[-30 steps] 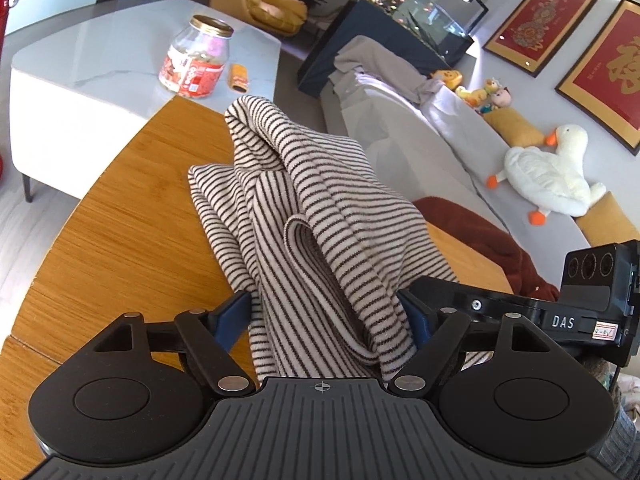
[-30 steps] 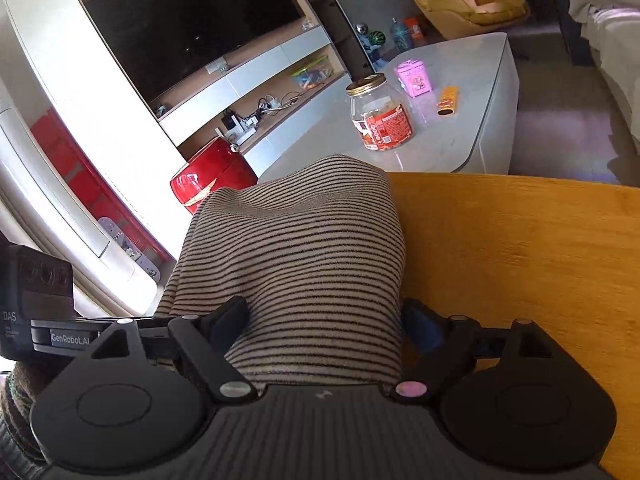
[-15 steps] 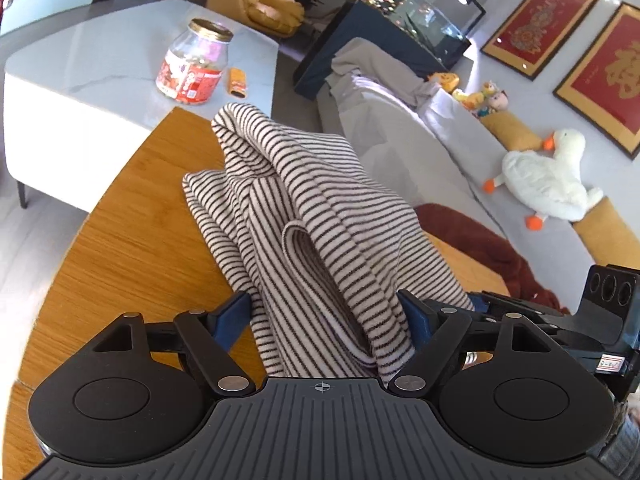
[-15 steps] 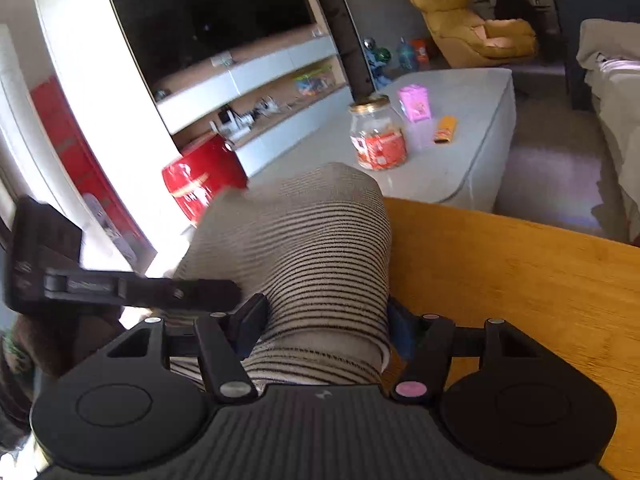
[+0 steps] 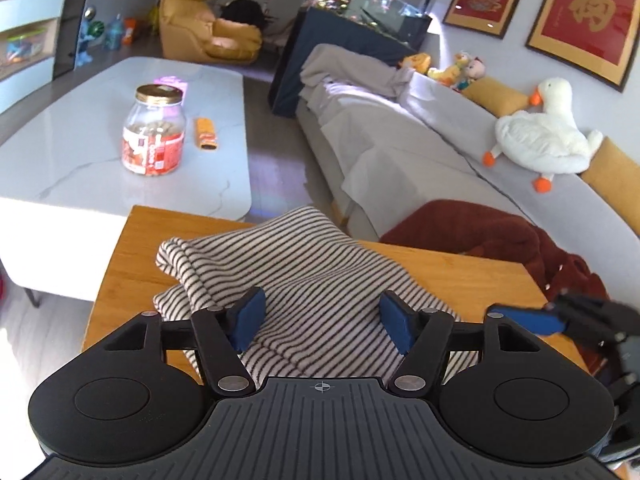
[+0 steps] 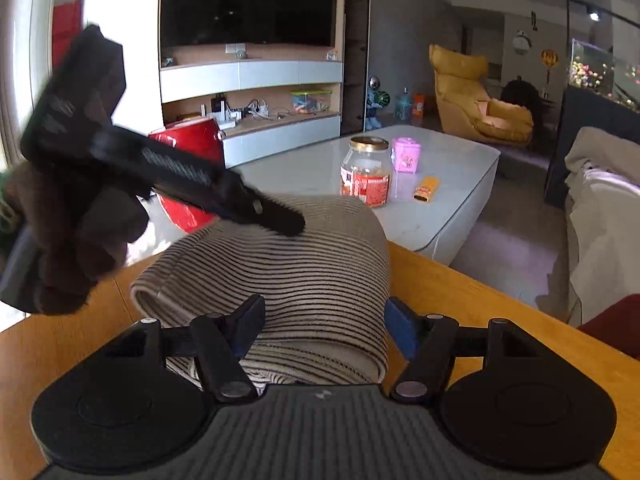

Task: Fold clothes

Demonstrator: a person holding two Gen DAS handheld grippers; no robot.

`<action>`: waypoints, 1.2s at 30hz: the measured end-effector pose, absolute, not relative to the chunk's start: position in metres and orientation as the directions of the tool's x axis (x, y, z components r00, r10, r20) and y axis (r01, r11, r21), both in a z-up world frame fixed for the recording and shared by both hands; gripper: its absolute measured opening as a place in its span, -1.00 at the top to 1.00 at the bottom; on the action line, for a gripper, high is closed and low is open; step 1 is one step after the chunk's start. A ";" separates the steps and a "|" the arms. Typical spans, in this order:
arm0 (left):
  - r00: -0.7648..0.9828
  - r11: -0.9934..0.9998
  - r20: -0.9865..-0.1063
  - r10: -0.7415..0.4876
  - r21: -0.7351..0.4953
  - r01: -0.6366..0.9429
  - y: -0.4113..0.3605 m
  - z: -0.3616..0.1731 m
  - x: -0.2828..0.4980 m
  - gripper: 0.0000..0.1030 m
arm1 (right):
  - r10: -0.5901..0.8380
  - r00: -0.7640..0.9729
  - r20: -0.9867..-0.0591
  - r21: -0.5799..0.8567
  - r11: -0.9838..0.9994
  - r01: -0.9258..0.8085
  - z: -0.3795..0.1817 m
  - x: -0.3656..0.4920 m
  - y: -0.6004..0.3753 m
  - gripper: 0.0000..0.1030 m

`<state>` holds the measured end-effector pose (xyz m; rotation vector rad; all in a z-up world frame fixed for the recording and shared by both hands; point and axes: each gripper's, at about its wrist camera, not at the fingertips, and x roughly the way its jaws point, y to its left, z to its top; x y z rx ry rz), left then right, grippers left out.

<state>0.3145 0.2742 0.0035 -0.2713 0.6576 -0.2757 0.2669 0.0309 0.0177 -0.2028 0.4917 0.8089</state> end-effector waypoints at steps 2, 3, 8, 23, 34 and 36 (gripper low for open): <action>0.755 0.922 -0.557 -0.347 -0.350 0.166 0.278 0.003 0.315 -0.34 | 0.697 0.552 -0.456 0.032 0.633 -0.773 0.031 0.256 0.033 -0.29; 0.754 0.919 -0.557 -0.349 -0.360 0.160 0.280 0.002 0.317 -0.34 | 0.716 0.523 -0.462 0.046 0.608 -0.793 0.031 0.253 0.040 -0.27; 0.756 0.919 -0.559 -0.342 -0.367 0.145 0.284 0.000 0.319 -0.35 | 0.684 0.459 -0.567 -0.030 0.539 -0.842 -0.012 0.237 0.089 -0.11; 0.805 0.928 -0.542 -0.243 -0.371 0.030 0.264 0.019 0.247 -0.63 | 0.746 0.456 -0.485 0.478 0.663 -0.577 0.003 0.316 -0.035 -0.61; 0.750 0.815 -0.527 -0.400 -0.578 0.028 0.285 -0.031 0.239 -0.46 | 0.835 0.353 -0.422 0.586 0.548 -0.597 -0.016 0.321 -0.001 -0.27; 0.742 0.791 -0.511 -0.433 -0.610 0.042 0.290 -0.036 0.241 -0.45 | 0.836 0.363 -0.411 0.536 0.544 -0.645 -0.002 0.314 0.004 -0.25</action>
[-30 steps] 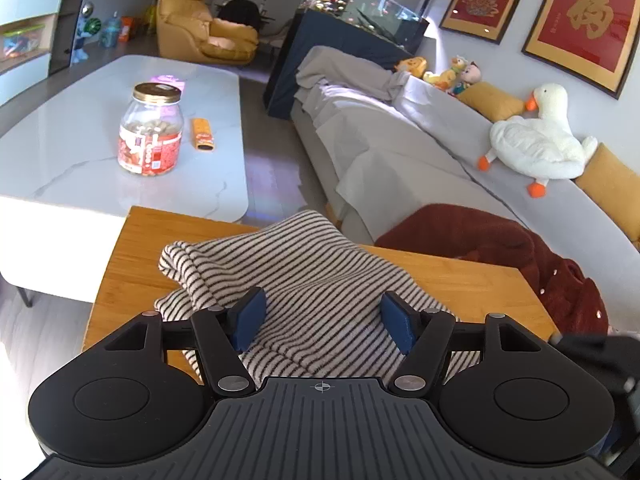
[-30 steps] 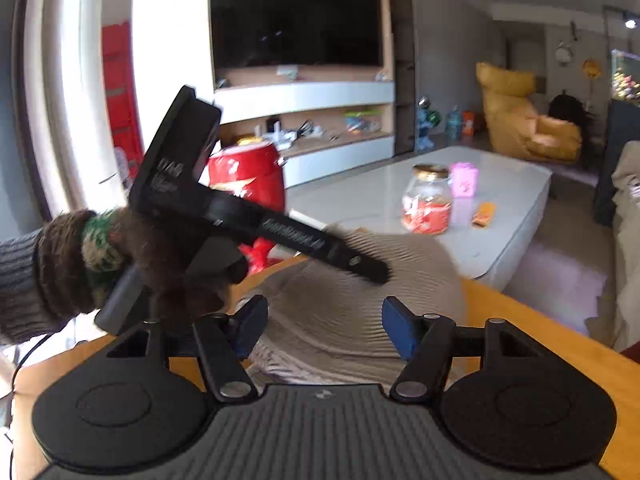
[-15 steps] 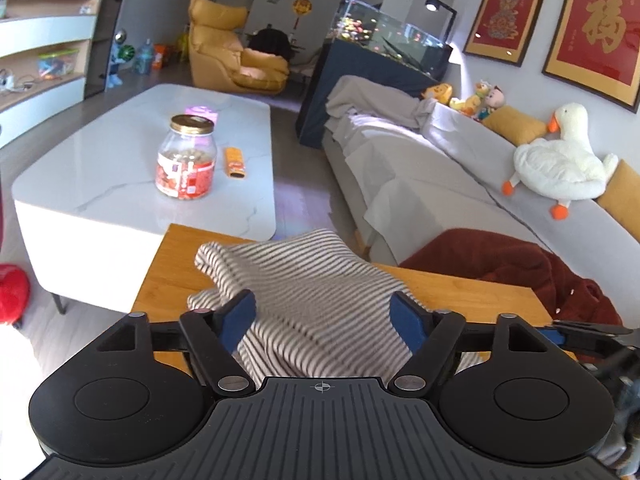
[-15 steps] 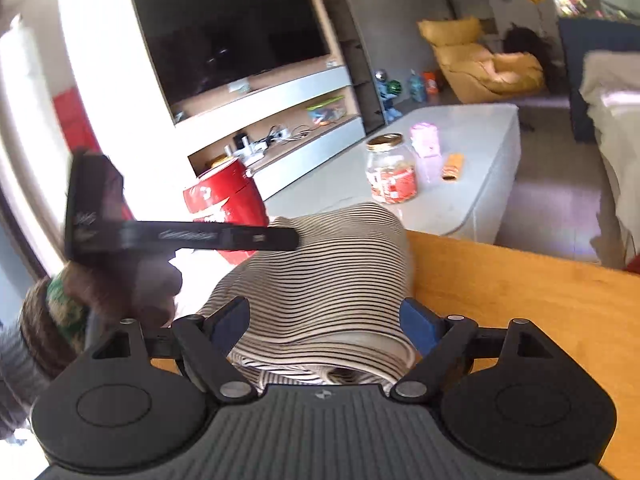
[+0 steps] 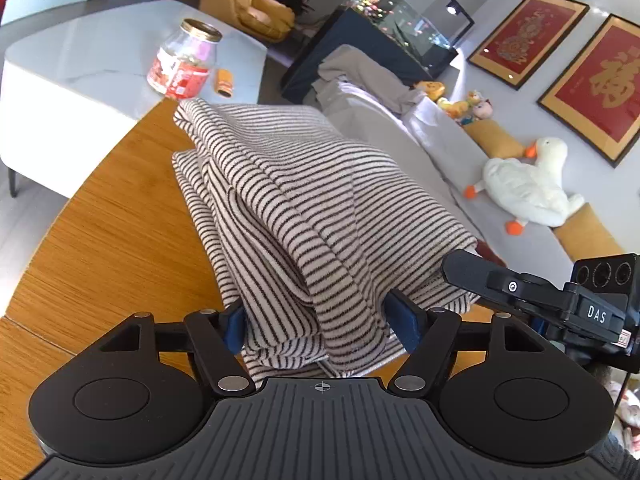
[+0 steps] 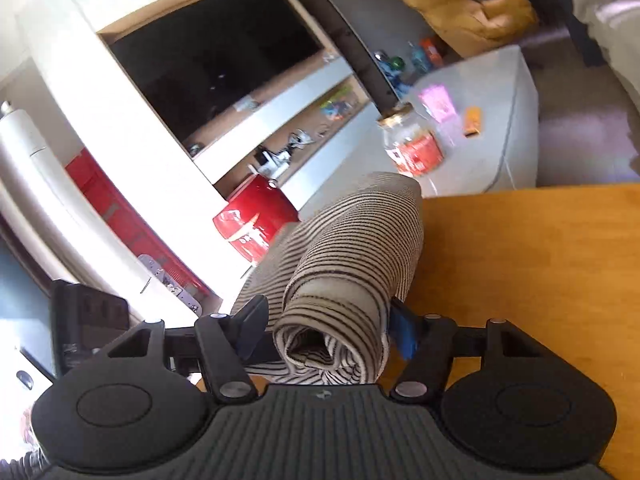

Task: Fold clothes

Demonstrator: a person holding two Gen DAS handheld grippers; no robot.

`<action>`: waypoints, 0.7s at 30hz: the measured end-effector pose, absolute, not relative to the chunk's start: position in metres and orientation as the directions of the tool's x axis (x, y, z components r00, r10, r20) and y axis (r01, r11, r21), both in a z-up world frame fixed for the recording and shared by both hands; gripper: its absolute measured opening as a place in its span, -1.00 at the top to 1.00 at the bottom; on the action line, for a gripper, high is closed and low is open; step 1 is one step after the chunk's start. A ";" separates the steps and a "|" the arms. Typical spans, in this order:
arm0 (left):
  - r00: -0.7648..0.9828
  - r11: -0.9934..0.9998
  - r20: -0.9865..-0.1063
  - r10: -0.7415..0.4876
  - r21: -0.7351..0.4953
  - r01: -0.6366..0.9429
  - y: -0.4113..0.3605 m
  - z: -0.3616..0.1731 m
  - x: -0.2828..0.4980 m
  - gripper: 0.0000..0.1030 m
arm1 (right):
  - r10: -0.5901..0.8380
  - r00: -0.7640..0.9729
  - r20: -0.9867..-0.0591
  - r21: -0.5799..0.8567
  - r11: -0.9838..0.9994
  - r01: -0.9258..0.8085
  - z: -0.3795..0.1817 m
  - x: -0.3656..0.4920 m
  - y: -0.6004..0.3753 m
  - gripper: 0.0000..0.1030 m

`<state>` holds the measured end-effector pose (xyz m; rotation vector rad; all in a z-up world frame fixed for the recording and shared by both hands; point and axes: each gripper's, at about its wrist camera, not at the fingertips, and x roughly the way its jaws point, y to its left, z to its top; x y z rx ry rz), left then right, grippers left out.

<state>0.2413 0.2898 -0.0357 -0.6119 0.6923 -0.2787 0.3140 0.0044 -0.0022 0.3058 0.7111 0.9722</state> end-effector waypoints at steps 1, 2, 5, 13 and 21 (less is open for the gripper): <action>0.741 0.790 -0.509 -0.438 -0.611 0.047 0.290 -0.036 0.241 -0.44 | 0.810 0.379 -0.447 0.490 0.576 -0.654 -0.003 0.313 0.009 -0.23; 0.743 0.799 -0.511 -0.432 -0.599 0.053 0.288 -0.036 0.241 -0.44 | 0.777 0.397 -0.489 0.438 0.612 -0.659 -0.005 0.312 0.015 -0.16; 0.774 0.831 -0.502 -0.385 -0.553 0.055 0.286 -0.022 0.232 -0.45 | 0.685 0.446 -0.577 0.305 0.687 -0.660 -0.018 0.304 0.027 -0.18; 0.845 0.842 -0.352 -0.404 -0.505 0.192 0.271 0.037 0.214 -0.49 | 0.634 0.521 -0.571 0.129 0.697 -0.706 -0.008 0.278 0.045 -0.18; 0.800 0.845 -0.468 -0.376 -0.528 0.088 0.272 -0.007 0.237 -0.08 | 0.670 0.499 -0.550 0.146 0.665 -0.732 0.003 0.272 0.029 -0.73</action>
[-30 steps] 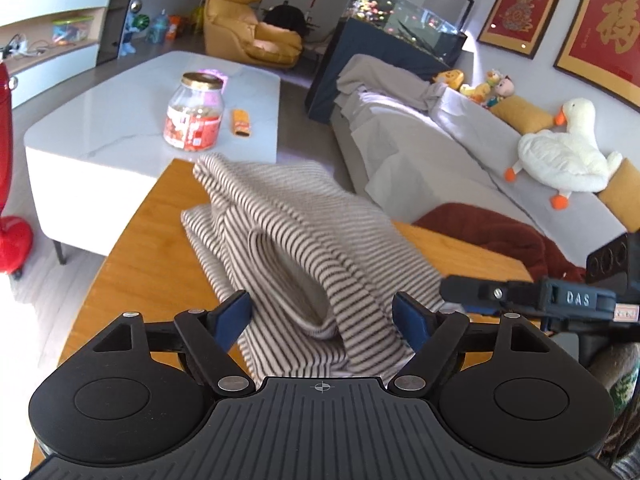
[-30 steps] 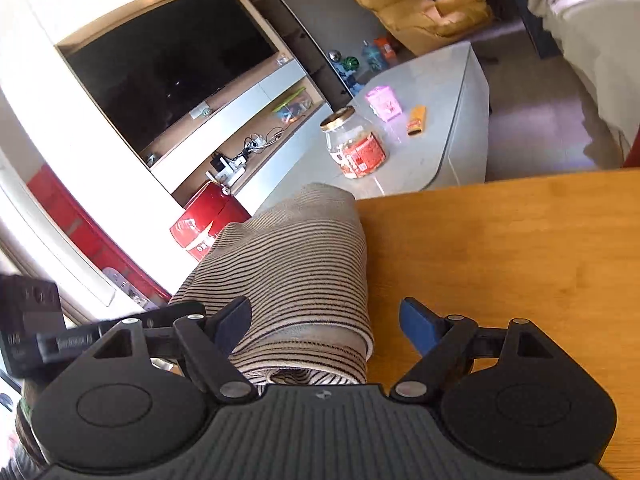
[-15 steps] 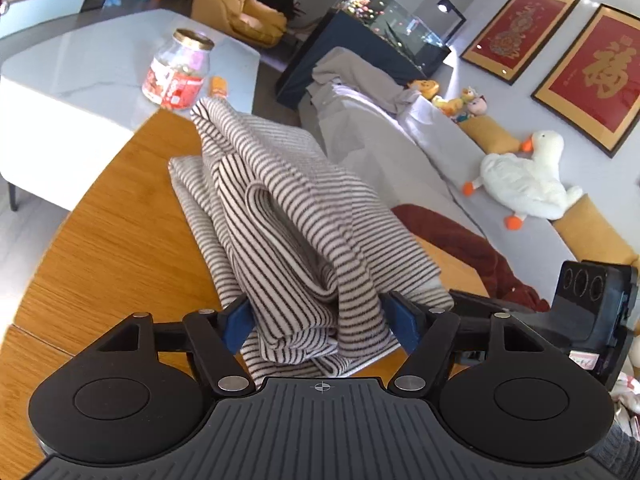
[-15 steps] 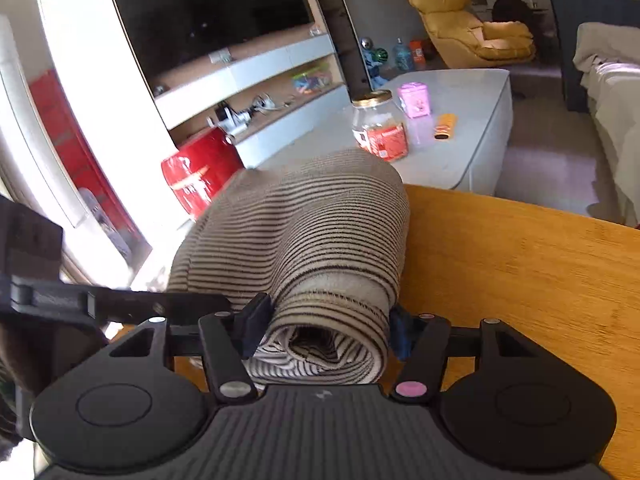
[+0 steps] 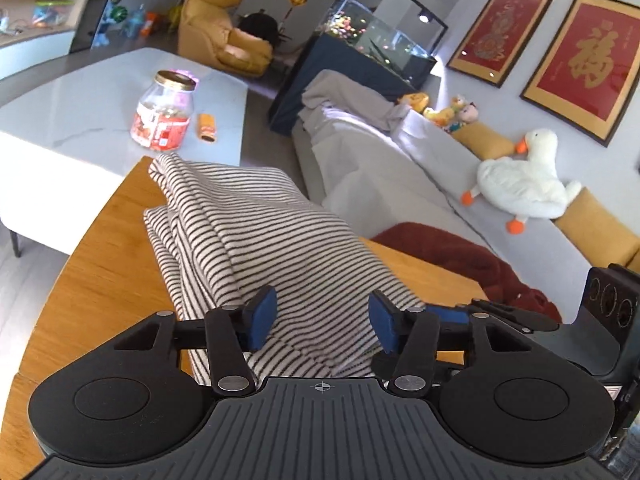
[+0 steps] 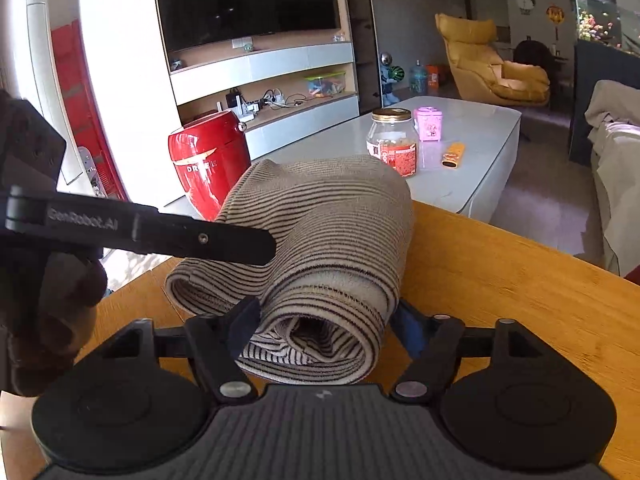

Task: Fold clothes

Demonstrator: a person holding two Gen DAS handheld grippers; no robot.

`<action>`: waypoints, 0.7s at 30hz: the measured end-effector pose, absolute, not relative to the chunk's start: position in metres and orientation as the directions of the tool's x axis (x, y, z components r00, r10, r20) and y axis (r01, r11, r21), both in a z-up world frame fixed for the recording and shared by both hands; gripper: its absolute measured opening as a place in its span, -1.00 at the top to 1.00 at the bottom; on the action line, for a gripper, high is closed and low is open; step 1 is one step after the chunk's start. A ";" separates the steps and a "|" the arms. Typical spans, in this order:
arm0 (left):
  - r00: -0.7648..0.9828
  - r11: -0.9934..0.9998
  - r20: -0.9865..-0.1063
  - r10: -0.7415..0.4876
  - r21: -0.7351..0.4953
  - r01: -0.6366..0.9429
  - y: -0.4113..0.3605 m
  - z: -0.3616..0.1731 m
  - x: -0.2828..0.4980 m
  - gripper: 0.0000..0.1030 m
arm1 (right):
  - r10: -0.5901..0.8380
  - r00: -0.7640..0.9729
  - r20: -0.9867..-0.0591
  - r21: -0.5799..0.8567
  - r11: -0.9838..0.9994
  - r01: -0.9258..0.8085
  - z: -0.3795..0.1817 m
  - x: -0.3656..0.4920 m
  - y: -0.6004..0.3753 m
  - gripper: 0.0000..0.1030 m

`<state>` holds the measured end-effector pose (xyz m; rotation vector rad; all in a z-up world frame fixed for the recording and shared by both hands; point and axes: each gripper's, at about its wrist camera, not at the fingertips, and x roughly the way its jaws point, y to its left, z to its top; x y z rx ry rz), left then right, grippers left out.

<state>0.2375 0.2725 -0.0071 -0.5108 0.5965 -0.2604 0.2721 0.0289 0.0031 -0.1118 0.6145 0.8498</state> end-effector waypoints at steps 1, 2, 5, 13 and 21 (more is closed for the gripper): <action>0.798 0.836 -0.466 -0.381 -0.542 0.083 0.275 -0.007 0.238 -0.08 | 0.685 0.499 -0.531 0.167 0.662 -0.731 0.009 0.275 0.023 -0.80; 0.797 0.837 -0.468 -0.382 -0.541 0.083 0.275 -0.007 0.238 -0.08 | 0.702 0.496 -0.511 0.194 0.657 -0.729 0.016 0.280 0.017 -0.91; 0.798 0.849 -0.470 -0.376 -0.519 0.094 0.272 -0.008 0.238 -0.09 | 0.770 0.460 -0.441 0.345 0.619 -0.706 0.033 0.304 0.003 -1.00; 0.794 0.854 -0.470 -0.386 -0.509 0.114 0.274 -0.008 0.238 -0.09 | 0.780 0.290 -0.555 0.567 0.610 -0.554 -0.013 0.402 0.049 -0.96; 0.806 0.860 -0.459 -0.373 -0.498 0.114 0.281 -0.010 0.238 -0.10 | 0.850 0.291 -0.438 0.535 0.507 -0.675 0.006 0.384 0.060 -0.16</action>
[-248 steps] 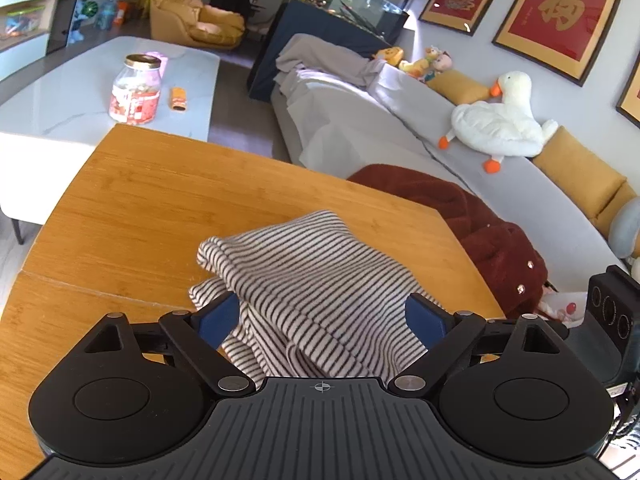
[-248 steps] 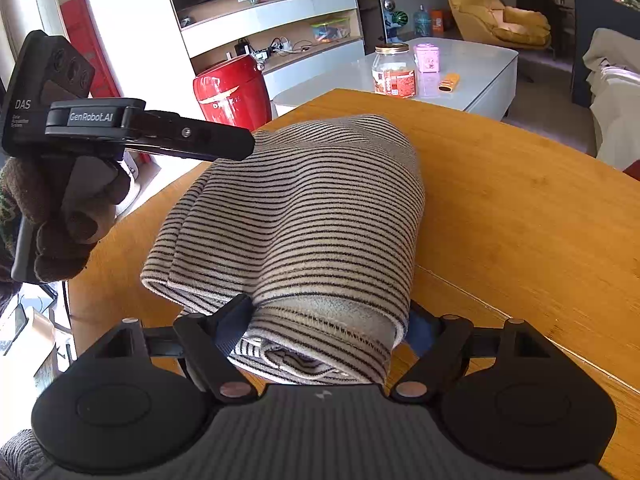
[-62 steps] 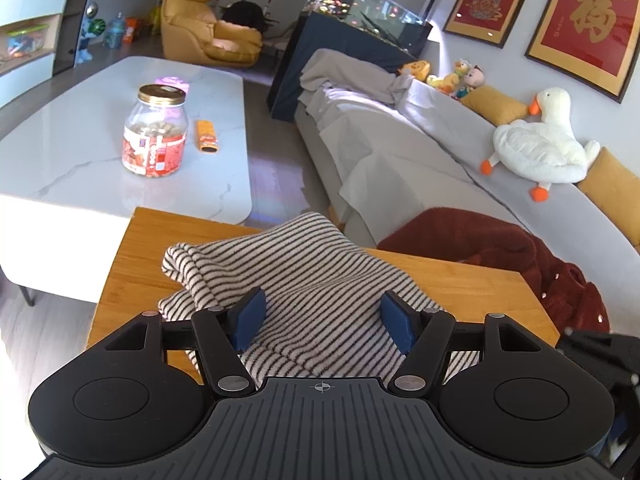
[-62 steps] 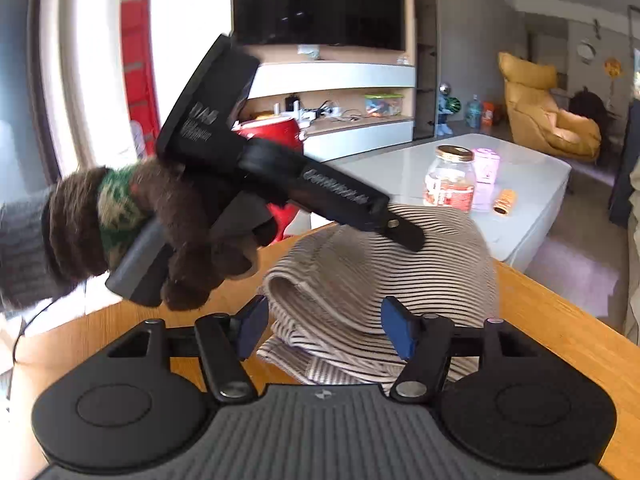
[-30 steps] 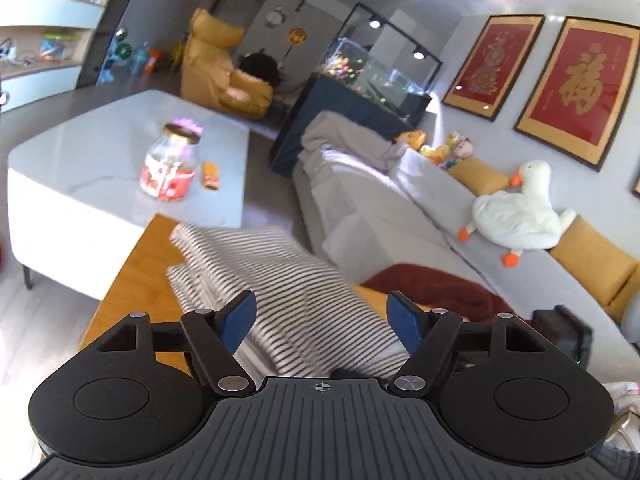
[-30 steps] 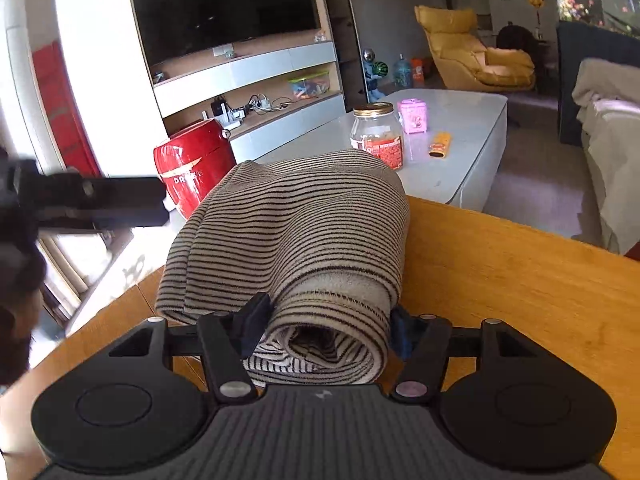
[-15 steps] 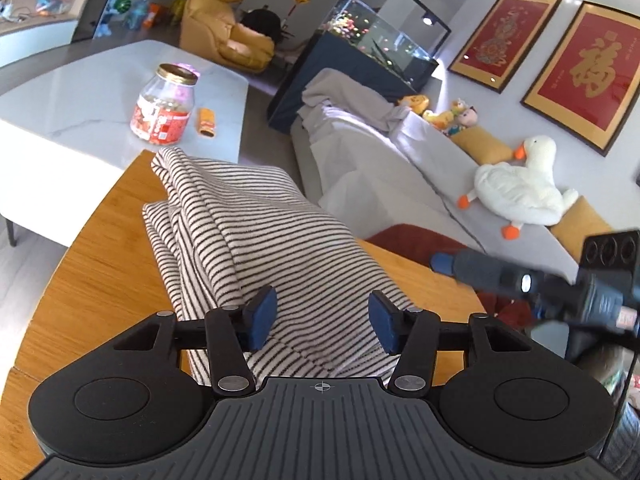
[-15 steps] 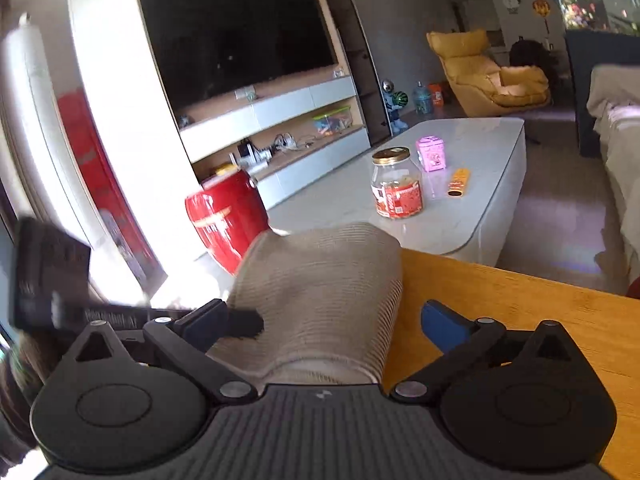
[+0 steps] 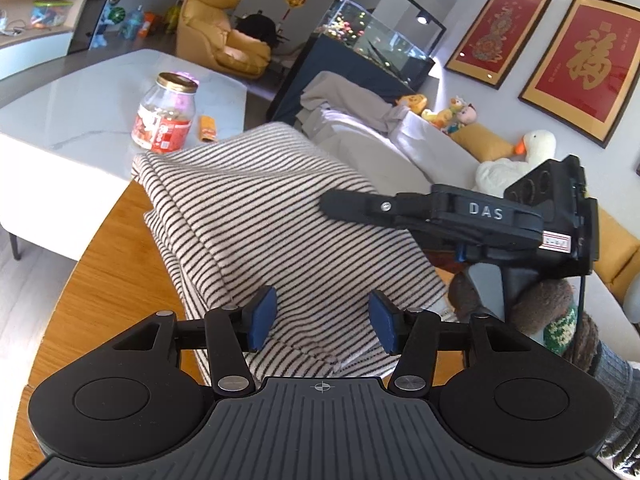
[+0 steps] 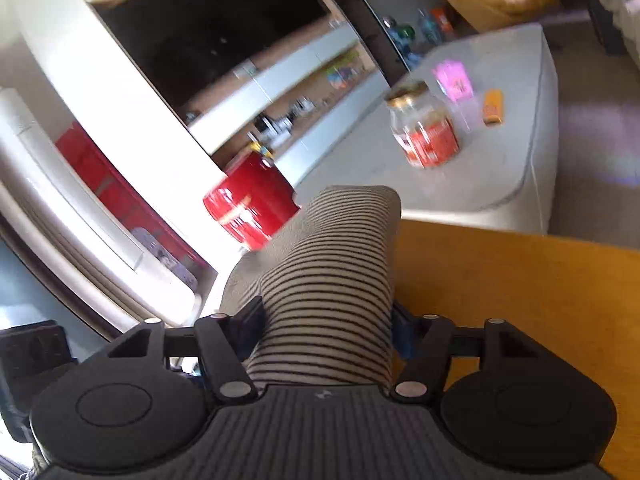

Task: Fold clothes

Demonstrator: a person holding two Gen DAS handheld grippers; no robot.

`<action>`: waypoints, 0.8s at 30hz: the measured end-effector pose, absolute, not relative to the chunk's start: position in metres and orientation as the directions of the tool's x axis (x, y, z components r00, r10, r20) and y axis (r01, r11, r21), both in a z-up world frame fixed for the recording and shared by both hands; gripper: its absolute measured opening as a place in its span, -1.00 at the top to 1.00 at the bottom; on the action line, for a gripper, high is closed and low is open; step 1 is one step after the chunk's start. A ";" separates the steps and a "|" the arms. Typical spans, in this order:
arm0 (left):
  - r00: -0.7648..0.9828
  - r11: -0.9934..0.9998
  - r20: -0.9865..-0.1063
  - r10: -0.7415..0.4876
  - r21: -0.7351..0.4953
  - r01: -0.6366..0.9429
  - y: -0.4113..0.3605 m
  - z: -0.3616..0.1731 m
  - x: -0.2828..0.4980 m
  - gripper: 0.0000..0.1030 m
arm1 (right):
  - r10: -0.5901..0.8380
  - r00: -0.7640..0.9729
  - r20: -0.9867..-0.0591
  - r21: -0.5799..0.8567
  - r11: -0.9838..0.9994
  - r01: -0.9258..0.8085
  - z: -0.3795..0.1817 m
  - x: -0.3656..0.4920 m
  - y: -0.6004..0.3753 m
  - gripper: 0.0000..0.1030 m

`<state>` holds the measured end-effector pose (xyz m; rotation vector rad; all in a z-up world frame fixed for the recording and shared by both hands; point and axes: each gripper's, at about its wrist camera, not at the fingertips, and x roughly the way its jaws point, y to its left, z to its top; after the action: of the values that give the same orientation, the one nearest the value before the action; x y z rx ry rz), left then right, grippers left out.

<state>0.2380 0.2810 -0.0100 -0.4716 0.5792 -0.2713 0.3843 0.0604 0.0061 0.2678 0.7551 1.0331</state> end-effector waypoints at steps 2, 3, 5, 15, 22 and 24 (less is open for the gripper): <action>0.805 0.856 -0.459 -0.377 -0.503 0.114 0.282 -0.012 0.239 -0.10 | 0.822 0.325 -0.468 0.456 0.540 -0.707 0.010 0.379 0.066 -0.16; 0.804 0.855 -0.458 -0.379 -0.506 0.114 0.282 -0.013 0.239 -0.09 | 0.794 0.350 -0.496 0.421 0.573 -0.703 0.006 0.379 0.066 -0.16; 0.803 0.854 -0.458 -0.382 -0.507 0.118 0.279 -0.012 0.242 -0.09 | 0.729 0.403 -0.553 0.350 0.642 -0.682 -0.004 0.383 0.065 -0.23; 0.808 0.871 -0.459 -0.369 -0.473 0.130 0.273 -0.013 0.242 -0.09 | 0.701 0.498 -0.511 0.316 0.692 -0.649 0.007 0.332 0.013 -0.61; 0.815 0.887 -0.467 -0.342 -0.447 0.116 0.267 -0.013 0.238 -0.09 | 0.639 0.510 -0.577 0.287 0.742 -0.606 -0.020 0.318 0.014 -0.64; 0.820 0.885 -0.468 -0.331 -0.455 0.098 0.268 -0.012 0.234 -0.09 | 0.644 0.505 -0.575 0.288 0.737 -0.612 -0.020 0.315 0.017 -0.61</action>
<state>0.2338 0.2676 -0.0124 -0.4299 0.5678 -0.2358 0.3145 0.0166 -0.0197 0.0489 0.7151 0.7580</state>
